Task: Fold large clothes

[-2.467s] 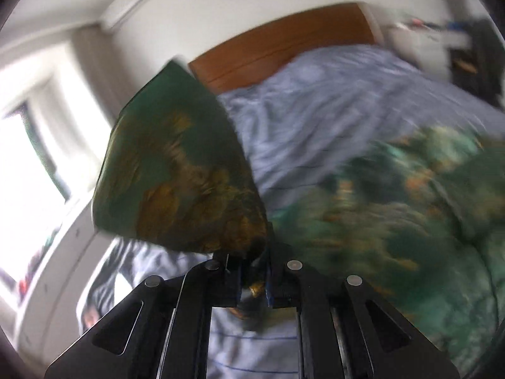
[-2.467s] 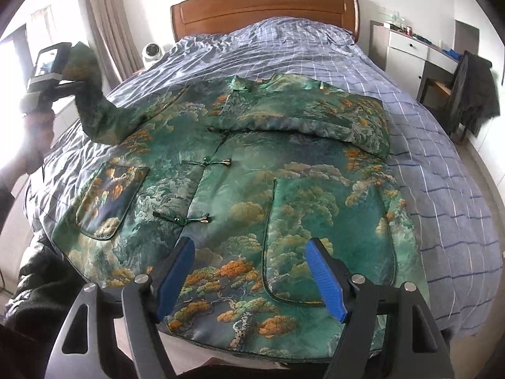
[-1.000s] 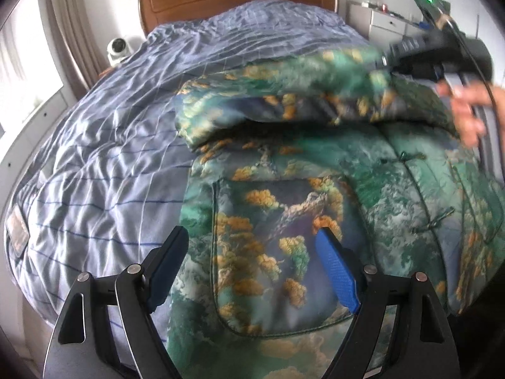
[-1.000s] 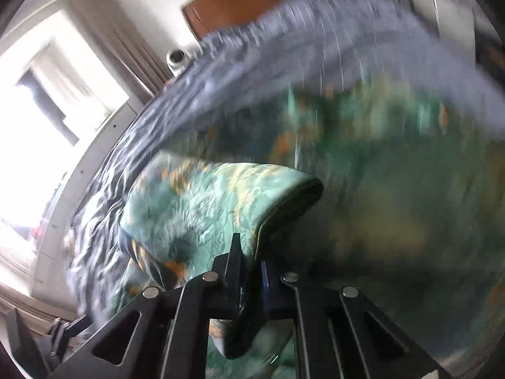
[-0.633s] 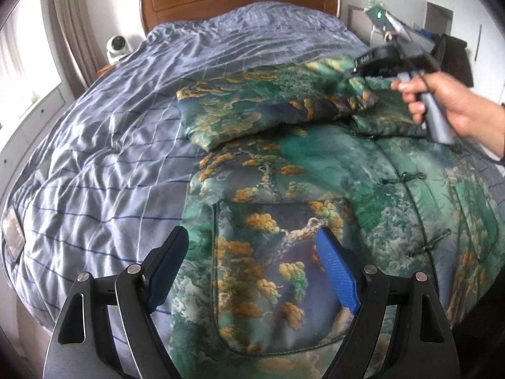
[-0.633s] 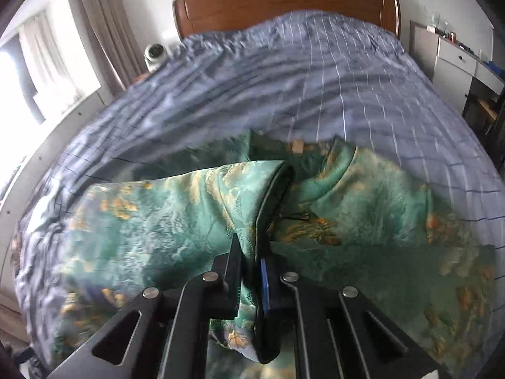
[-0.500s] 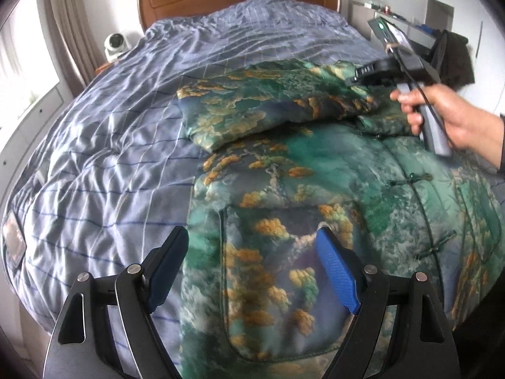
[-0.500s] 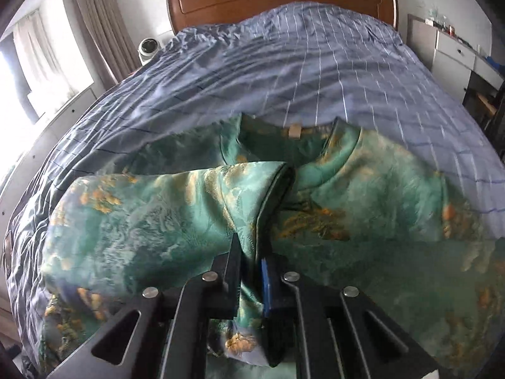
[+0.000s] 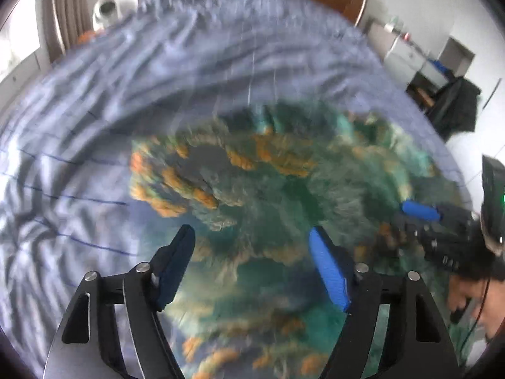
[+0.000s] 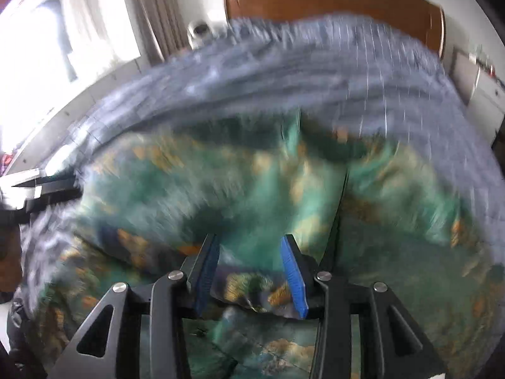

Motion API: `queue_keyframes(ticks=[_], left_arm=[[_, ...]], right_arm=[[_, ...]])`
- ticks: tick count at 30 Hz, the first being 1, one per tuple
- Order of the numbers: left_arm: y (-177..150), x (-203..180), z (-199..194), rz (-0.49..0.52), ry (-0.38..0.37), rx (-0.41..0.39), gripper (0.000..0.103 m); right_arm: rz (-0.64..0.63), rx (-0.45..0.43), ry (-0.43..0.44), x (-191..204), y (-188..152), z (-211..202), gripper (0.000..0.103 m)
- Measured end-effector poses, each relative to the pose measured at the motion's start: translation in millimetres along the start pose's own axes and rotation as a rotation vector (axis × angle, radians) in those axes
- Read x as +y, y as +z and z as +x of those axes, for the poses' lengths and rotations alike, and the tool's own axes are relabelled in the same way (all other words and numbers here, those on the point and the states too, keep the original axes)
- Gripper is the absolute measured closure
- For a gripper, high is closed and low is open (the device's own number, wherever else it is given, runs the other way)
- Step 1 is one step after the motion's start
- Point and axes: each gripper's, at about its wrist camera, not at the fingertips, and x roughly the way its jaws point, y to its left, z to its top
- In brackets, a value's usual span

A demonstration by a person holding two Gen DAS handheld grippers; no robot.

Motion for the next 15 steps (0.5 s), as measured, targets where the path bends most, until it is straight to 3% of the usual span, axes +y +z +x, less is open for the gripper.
queue_keyframes(ticks=[3, 7, 9, 15], left_arm=[[-10, 2, 37, 0.008, 0.022, 0.076, 0.030], [-14, -4, 37, 0.042, 0.031, 0.066, 0.023], [-3, -7, 38, 0.050, 0.019, 0.075, 0.018], [51, -12, 60, 0.060, 0.072, 0.054, 0.017]], right_arm=[[0.092, 0.048, 0.014, -17, -12, 25, 0.063], [0.124, 0.028, 0.036, -24, -14, 27, 0.063], [0.106, 0.023, 0.032, -23, -14, 26, 0.063], [0.147, -0.016, 0.053, -26, -26, 24, 0.064]])
